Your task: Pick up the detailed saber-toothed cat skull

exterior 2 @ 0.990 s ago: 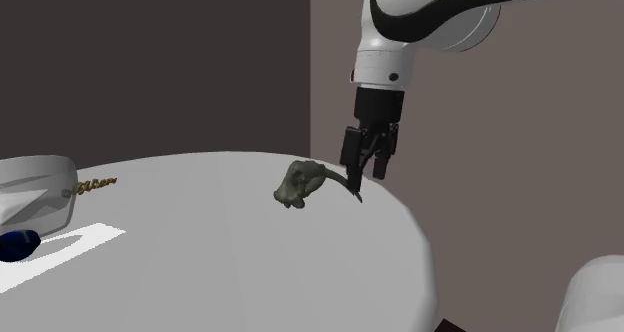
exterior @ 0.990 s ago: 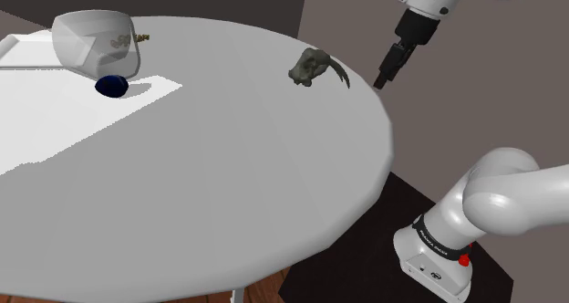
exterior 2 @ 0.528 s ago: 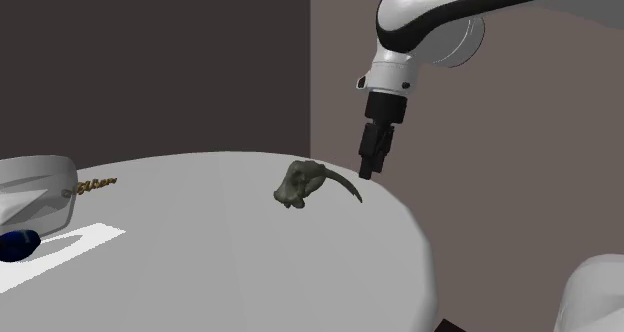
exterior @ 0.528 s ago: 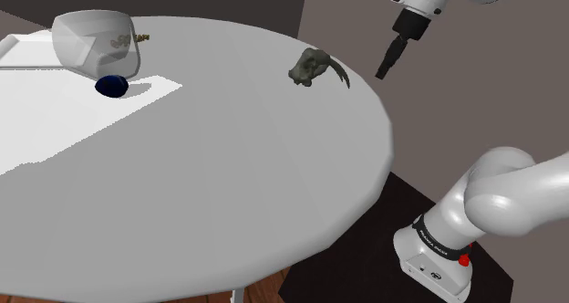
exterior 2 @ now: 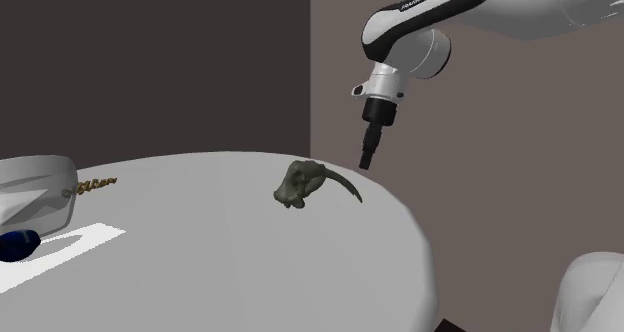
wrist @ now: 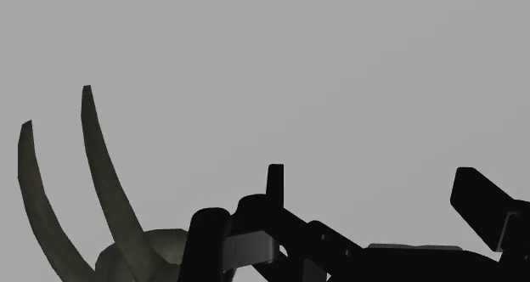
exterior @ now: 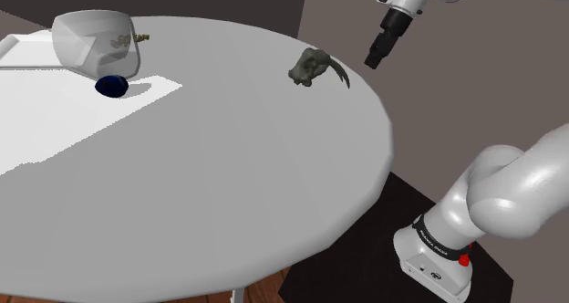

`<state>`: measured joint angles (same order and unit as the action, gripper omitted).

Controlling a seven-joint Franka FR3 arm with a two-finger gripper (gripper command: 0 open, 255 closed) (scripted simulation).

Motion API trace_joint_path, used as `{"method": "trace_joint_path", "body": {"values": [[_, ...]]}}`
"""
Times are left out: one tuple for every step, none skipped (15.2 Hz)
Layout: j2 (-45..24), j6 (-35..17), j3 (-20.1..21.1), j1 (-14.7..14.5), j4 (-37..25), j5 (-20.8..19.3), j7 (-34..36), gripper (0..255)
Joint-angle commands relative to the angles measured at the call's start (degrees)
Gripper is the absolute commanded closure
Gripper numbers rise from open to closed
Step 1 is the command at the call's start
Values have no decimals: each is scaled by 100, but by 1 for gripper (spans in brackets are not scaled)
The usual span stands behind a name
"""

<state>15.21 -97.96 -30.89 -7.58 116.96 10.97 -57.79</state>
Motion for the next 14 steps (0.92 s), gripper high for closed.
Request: {"method": "trace_joint_path", "body": {"values": [[-701, 208, -379, -84, -575, 408, -815, 0], [-1062, 351, -523, -86, -874, 640, -1187, 0], [-1439, 518, -639, -51, -1192, 887, -1554, 0], [-1829, 708, -727, 18, -1530, 1142, -1908, 0], [-2225, 917, -778, 126, -1888, 1399, -2241, 0], [-2621, 1141, -792, 272, -2268, 1649, -2547, 0], [-3014, 1376, -773, 448, -2669, 1889, -2821, 0], [-3402, 1618, -722, 650, -3096, 2115, -3059, 0], [-3788, 1866, -648, 871, -3553, 2328, -3260, 0], [-4174, 2119, -552, 1108, -4047, 2530, -3423, 0], [-4569, 2381, -441, 1358, -4588, 2726, -3547, 0], [-4982, 2654, -306, 1632, -5196, 2917, -3625, 0], [-5257, 2835, -201, 1822, -5626, 3034, -3643, 0], [-5243, 2759, -195, 1798, -5527, 3014, -3680, 0]]}}
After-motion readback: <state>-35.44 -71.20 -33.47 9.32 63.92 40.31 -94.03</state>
